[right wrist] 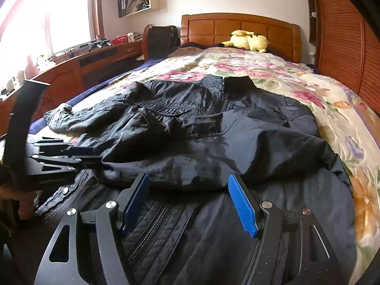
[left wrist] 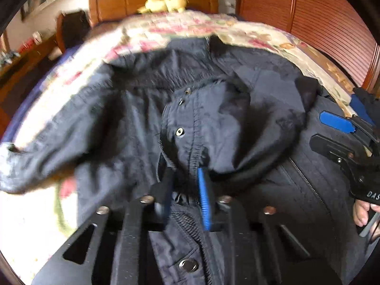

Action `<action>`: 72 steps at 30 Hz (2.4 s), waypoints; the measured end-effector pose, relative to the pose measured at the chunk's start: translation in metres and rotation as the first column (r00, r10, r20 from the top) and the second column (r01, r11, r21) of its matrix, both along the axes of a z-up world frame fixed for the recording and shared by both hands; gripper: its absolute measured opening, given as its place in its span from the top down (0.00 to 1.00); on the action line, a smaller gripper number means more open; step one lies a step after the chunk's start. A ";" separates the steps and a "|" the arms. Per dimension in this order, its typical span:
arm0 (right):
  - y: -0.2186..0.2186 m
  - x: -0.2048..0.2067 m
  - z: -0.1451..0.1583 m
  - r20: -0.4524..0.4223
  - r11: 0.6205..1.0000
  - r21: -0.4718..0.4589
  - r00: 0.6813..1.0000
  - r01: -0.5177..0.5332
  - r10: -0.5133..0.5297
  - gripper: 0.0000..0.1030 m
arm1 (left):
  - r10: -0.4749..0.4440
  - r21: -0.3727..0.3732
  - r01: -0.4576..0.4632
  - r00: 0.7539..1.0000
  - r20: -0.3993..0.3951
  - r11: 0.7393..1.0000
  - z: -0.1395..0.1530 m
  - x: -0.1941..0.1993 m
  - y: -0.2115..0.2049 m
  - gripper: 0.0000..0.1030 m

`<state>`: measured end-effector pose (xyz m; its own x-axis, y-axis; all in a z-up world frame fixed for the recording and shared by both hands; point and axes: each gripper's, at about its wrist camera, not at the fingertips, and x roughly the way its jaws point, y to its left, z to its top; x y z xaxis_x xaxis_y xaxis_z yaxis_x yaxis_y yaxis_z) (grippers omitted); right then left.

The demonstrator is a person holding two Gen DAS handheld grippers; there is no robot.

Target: Fold large clothes

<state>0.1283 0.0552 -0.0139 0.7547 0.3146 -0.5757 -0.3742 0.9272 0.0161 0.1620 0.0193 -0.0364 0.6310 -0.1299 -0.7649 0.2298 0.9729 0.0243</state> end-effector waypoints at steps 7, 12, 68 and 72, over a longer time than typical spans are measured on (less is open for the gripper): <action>0.001 0.002 -0.001 0.002 1.000 0.000 1.000 0.002 -0.002 0.31 | 0.042 0.053 -0.052 0.983 0.179 0.997 0.037 -0.044 -0.001 0.86; 0.003 0.002 -0.002 0.002 1.000 -0.007 1.000 0.003 -0.003 0.31 | 0.065 0.063 -0.077 0.983 0.170 0.995 0.037 -0.057 0.008 0.84; 0.056 -0.027 0.016 0.081 0.987 -0.072 0.986 -0.141 0.147 0.14 | 0.532 -0.063 -0.528 0.842 0.094 0.847 0.004 -0.035 0.367 0.19; 0.050 -0.020 0.014 0.078 0.989 -0.085 0.989 -0.118 0.125 0.14 | 0.549 -0.053 -0.546 0.831 0.090 0.836 0.004 -0.018 0.386 0.19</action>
